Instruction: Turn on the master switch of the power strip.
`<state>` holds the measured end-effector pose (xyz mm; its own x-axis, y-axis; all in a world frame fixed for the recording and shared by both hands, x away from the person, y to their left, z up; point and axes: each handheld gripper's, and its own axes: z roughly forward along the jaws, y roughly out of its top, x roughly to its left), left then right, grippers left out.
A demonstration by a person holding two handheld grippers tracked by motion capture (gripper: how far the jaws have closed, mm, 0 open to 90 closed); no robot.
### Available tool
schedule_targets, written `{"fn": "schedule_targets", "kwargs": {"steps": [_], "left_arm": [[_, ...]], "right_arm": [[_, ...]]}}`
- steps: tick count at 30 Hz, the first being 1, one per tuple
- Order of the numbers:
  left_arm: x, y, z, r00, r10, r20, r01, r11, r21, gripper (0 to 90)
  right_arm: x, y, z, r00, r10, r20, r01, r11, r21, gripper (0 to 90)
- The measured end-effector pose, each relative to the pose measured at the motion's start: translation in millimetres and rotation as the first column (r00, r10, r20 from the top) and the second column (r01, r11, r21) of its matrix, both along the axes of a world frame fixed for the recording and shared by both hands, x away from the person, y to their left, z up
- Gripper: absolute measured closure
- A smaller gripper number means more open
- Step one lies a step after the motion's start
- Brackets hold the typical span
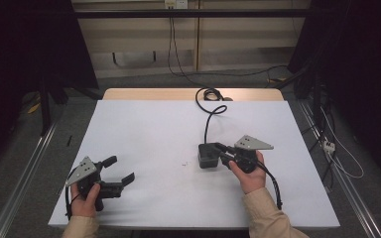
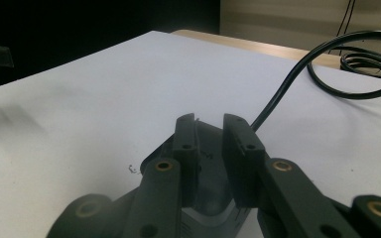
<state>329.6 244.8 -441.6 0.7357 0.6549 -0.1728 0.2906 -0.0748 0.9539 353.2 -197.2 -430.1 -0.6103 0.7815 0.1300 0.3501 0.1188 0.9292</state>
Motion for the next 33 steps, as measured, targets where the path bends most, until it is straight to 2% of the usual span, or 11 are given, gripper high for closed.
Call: {"fn": "schedule_targets", "kwargs": {"steps": [25, 33], "left_arm": [[0.0, -1.2, -0.2, 1.0, 0.0, -0.001, 0.0, 1.0, 0.001, 3.4], [0.3, -0.3, -0.2, 1.0, 0.0, 0.0, 0.0, 1.0, 0.001, 3.4]], "right_arm": [[0.0, 3.8, 0.5, 0.9992, 0.039, -0.008, -0.039, 0.999, -0.006, 90.0], [2.9, 8.4, 0.8, 0.9988, 0.047, -0.011, -0.047, 0.999, -0.005, 90.0]]}}
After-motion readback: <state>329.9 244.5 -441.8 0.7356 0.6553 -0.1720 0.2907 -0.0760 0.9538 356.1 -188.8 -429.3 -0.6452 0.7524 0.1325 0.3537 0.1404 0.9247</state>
